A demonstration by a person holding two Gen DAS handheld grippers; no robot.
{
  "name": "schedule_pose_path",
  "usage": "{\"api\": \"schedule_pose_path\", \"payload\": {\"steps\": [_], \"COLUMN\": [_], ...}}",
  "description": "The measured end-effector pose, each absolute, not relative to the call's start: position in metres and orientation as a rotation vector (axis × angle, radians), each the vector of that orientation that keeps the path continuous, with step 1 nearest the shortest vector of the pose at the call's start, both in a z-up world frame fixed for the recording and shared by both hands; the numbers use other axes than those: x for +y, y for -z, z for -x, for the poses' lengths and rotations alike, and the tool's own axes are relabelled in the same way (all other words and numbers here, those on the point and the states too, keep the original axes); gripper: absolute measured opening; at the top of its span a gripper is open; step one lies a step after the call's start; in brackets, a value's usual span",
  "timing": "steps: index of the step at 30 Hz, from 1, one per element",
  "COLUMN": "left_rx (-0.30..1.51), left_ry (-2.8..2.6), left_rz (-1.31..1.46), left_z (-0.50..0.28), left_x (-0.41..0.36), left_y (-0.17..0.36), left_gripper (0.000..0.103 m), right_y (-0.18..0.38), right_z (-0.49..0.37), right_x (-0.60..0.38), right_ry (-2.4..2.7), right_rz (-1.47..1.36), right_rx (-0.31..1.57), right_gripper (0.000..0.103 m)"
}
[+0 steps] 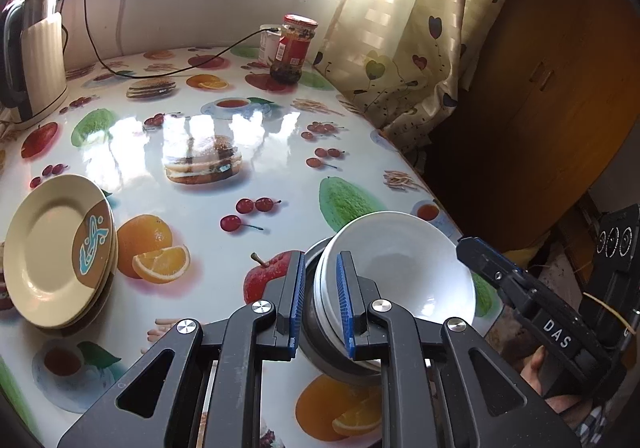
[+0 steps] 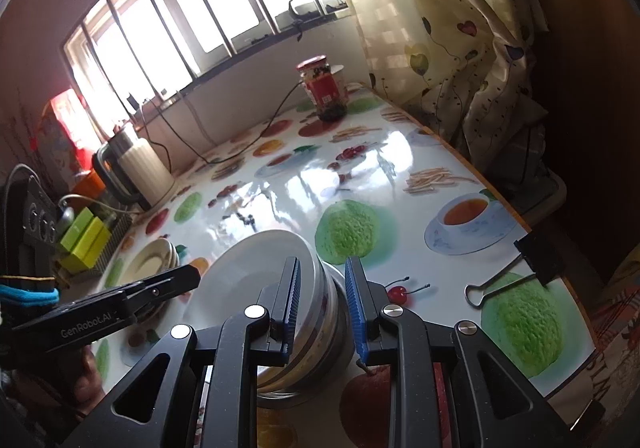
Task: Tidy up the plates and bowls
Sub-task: 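Lift the steel bowl stack with the left tool and tilt it up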
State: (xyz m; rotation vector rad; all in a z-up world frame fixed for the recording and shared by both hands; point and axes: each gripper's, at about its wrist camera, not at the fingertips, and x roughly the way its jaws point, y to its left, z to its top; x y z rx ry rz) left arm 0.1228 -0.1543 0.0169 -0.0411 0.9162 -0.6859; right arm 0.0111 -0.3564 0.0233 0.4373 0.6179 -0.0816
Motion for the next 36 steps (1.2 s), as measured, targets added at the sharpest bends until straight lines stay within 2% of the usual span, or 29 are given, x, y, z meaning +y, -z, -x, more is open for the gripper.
{"api": "schedule_pose_path", "payload": {"steps": [4, 10, 15, 17, 26, 36], "left_rx": [0.897, 0.870, 0.928, 0.944, 1.039, 1.045], "left_ry": [0.665, 0.671, 0.655, 0.655, 0.688, 0.711], "left_rz": [0.053, 0.027, 0.066, 0.084, 0.182, 0.172], "left_z": [-0.118, -0.108, -0.112, -0.113, -0.122, -0.125], "left_x": [-0.143, -0.132, -0.121, -0.119, -0.118, -0.125], "left_y": [-0.021, -0.018, 0.001, 0.008, 0.038, 0.043], "left_gripper": [0.017, 0.022, 0.025, 0.030, 0.030, 0.030], "right_y": [-0.032, -0.023, -0.004, 0.002, 0.022, 0.029], "right_z": [0.004, 0.021, 0.022, 0.021, 0.009, 0.002], "right_x": [-0.365, -0.375, -0.375, -0.372, -0.364, -0.366], "right_ry": [0.111, 0.172, 0.165, 0.145, 0.117, 0.097], "right_rz": [-0.443, -0.450, -0.460, -0.459, -0.463, -0.486], "right_rx": [0.589, 0.616, 0.674, 0.688, 0.725, 0.725], "right_gripper": [0.023, 0.024, 0.030, 0.031, 0.033, 0.033]}}
